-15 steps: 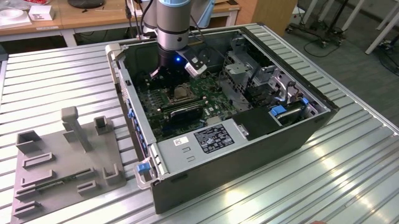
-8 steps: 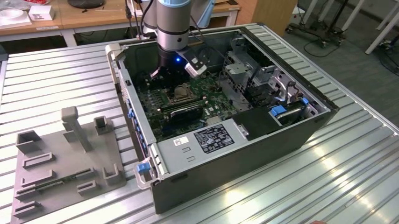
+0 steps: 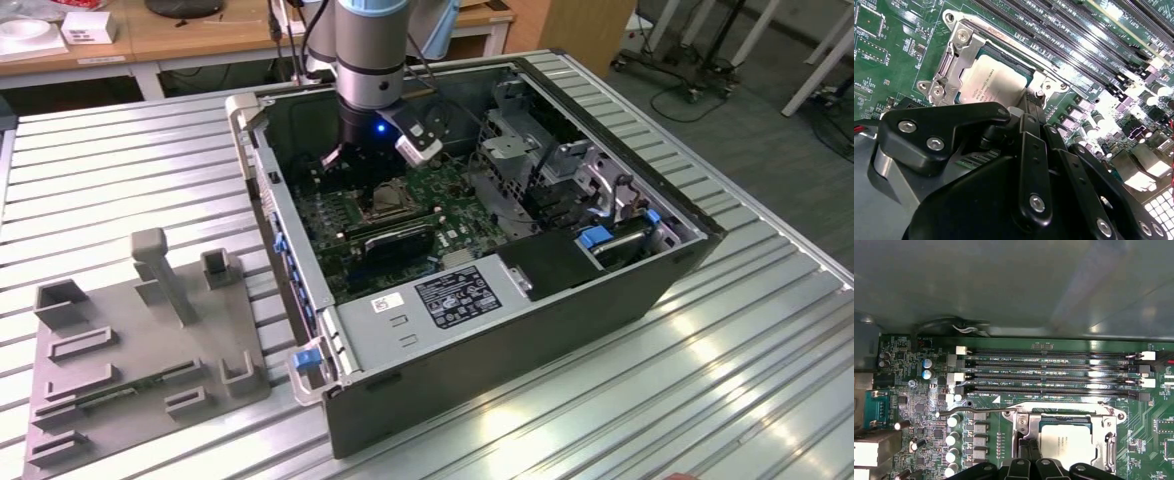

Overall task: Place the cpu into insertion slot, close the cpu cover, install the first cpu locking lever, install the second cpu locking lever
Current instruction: 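Close the cpu cover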

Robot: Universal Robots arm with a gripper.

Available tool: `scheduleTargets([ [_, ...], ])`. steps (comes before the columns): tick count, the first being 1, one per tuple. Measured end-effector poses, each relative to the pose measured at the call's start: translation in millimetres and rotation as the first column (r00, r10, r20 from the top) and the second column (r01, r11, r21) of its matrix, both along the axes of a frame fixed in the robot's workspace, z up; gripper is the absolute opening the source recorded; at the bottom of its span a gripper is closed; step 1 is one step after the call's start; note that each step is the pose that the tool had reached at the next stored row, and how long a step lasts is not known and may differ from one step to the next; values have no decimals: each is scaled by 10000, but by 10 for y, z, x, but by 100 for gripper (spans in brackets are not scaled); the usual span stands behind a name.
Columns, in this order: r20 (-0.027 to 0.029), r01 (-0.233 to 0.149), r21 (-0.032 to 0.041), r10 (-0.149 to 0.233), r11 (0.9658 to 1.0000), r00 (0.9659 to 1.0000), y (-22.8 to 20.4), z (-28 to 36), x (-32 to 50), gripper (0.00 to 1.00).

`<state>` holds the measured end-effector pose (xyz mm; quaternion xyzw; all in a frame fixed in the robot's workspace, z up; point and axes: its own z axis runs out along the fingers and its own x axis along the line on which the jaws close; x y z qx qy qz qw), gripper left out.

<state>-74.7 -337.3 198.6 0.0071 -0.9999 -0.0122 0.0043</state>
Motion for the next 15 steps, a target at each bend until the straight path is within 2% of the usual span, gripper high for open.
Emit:
scheduleTargets([
  [15,0,0,-1,0,10000,10000,0,-18,0,11],
])
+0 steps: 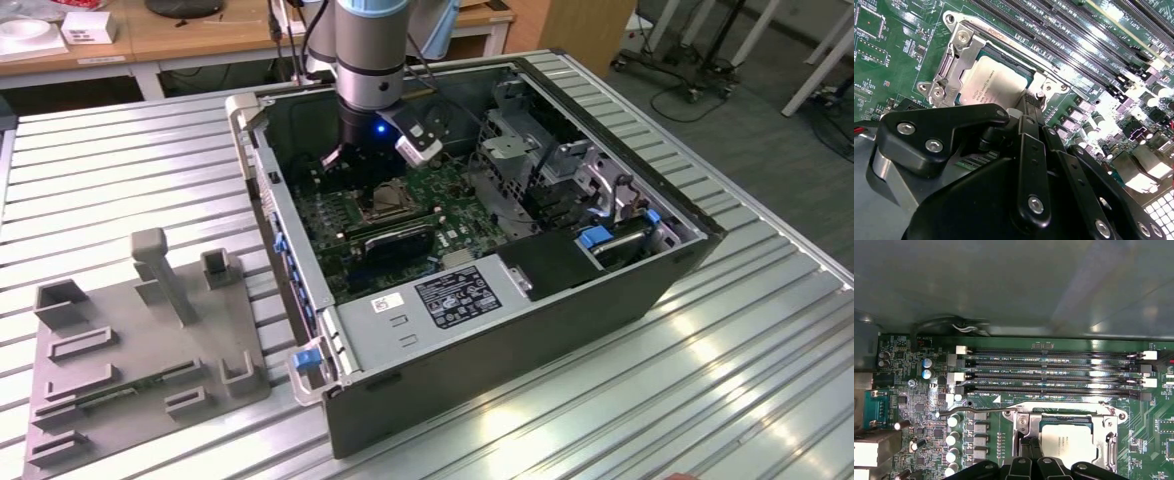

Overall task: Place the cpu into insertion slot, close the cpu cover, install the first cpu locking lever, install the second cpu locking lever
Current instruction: 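Close the cpu cover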

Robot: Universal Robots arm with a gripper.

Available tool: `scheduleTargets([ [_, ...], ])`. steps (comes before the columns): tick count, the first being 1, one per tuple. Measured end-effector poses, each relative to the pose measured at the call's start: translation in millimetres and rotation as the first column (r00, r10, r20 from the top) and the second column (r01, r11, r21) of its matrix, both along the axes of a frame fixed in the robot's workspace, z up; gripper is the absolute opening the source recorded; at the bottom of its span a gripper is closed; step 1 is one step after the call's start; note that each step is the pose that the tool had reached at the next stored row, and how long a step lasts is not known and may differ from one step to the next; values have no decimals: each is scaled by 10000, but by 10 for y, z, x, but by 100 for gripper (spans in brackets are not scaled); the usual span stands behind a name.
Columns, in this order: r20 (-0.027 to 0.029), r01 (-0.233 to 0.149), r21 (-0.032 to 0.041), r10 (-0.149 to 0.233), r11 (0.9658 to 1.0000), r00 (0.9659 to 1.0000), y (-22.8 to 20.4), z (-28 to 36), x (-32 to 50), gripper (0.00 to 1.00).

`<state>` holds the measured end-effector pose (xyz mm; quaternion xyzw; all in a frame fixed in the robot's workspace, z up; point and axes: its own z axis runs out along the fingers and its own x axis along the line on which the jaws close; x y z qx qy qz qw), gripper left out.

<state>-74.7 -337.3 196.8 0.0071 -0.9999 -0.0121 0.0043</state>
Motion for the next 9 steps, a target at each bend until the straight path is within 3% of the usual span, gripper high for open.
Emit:
scheduleTargets([
  [9,6,0,8,0,10000,10000,1,7,1,11],
])
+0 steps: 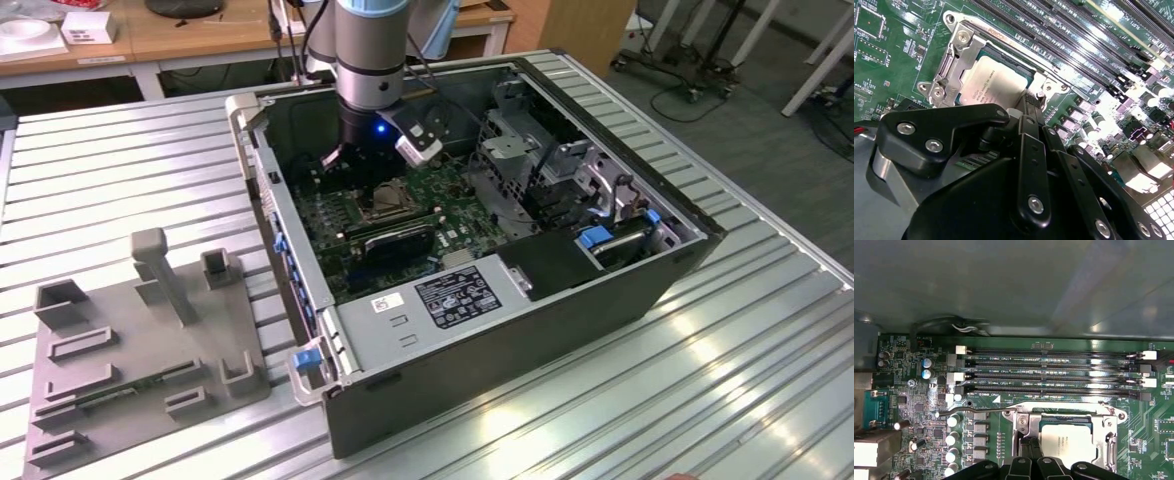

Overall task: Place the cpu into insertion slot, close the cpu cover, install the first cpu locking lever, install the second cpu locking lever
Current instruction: 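Close the cpu cover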

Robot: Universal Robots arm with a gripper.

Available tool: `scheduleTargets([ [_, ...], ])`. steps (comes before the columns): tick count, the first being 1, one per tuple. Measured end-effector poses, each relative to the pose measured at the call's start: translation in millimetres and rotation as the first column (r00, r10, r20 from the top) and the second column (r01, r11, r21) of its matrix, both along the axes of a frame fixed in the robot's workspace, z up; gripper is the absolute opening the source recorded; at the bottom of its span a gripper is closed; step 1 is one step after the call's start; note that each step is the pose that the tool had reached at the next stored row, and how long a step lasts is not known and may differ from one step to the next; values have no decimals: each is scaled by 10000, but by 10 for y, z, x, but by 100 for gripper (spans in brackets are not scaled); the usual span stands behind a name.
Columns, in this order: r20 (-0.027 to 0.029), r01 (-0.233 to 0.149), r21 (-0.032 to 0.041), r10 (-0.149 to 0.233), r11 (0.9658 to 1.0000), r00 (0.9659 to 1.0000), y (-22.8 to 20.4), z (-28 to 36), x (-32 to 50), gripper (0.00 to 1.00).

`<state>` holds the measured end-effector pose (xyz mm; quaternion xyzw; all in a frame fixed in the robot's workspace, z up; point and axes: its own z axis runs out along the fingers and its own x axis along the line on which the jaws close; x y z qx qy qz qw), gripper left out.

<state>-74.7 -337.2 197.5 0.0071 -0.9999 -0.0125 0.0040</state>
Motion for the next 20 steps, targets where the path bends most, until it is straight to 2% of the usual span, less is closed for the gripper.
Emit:
scheduleTargets([
  [11,-4,0,-6,0,10000,10000,-1,106,0,11],
  [20,-4,0,-6,0,10000,10000,-1,260,0,11],
])
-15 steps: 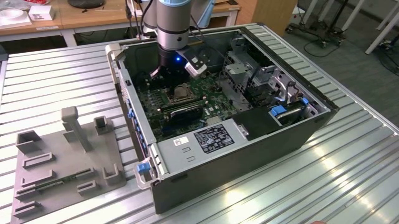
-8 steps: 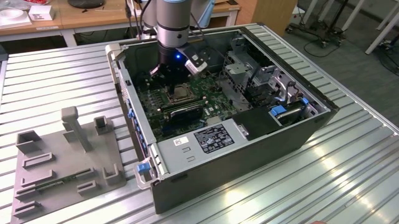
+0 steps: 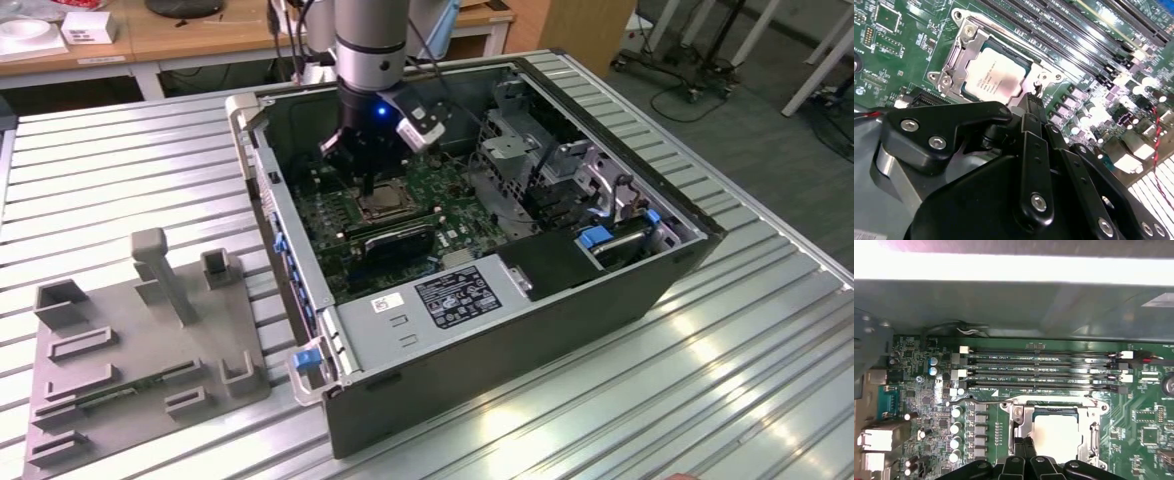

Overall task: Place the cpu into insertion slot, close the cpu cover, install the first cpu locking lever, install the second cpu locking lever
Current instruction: 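Close the cpu cover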

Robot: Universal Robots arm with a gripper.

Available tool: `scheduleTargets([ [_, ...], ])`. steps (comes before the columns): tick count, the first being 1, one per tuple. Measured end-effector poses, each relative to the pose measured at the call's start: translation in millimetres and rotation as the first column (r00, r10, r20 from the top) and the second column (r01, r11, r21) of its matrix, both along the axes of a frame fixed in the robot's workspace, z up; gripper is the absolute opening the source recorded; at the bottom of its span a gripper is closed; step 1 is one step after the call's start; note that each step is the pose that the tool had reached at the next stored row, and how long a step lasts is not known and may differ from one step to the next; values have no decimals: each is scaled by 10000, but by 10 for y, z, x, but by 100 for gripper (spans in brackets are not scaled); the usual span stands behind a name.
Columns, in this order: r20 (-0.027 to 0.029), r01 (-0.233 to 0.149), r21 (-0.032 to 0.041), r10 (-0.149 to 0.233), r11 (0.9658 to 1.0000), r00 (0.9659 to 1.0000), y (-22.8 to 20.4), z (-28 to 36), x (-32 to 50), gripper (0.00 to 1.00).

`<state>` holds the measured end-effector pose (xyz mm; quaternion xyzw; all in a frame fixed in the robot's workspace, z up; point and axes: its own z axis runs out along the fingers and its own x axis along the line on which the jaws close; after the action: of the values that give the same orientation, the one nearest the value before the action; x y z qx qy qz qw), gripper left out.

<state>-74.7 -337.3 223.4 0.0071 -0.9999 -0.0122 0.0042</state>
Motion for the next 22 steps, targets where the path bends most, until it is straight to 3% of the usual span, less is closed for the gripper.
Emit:
scheduleTargets([
  [7,0,0,0,0,10000,10000,0,127,0,11],
  [15,-1,0,-1,0,10000,10000,0,133,6,11],
  [22,-1,0,0,0,10000,10000,0,133,81,11],
])
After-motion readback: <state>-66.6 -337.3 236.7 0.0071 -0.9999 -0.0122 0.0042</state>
